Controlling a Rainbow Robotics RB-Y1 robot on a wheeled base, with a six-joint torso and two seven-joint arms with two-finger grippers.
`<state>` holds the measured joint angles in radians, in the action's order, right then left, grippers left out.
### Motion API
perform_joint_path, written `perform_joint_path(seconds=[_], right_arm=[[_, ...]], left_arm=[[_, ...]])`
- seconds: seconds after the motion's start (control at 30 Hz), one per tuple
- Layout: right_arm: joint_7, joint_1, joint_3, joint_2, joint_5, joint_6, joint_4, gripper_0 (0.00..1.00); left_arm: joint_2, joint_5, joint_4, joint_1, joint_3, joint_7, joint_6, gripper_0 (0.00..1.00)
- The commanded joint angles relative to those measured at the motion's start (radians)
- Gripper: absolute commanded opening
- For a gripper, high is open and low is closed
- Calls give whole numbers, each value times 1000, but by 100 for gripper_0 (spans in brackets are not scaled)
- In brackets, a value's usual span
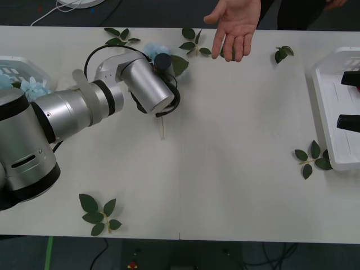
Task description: Place the red flowers into the right box and the blue flowers into the left box. If a person shows an open palm, hand one flower to the person first, then continue sorting.
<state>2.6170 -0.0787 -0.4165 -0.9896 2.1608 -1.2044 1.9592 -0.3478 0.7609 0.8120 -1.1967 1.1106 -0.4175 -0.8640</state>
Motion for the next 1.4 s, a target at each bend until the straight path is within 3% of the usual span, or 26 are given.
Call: perform_joint_path(seconds=[0.03,0.63,0.83,1.03,1.4], right_arm=[[26,-15,-22,-49,13,3,26,100],[26,-15,-22,-49,13,3,26,100],[26,-15,-22,-49,13,3,26,100],[26,-15,-22,-49,13,3,26,100],[26,-15,-22,-49,13,3,26,100]], left_arm=[[-74,-34,30,-41,-179,-98,8,0],[-169,-6,134,-41,-749,-504,11,0],[-165,2,139,-32,-778,-633,161,0],[-152,14,161,42,-765,-738,407,0],[-60,-9,182,46,-701,-774,683,0]])
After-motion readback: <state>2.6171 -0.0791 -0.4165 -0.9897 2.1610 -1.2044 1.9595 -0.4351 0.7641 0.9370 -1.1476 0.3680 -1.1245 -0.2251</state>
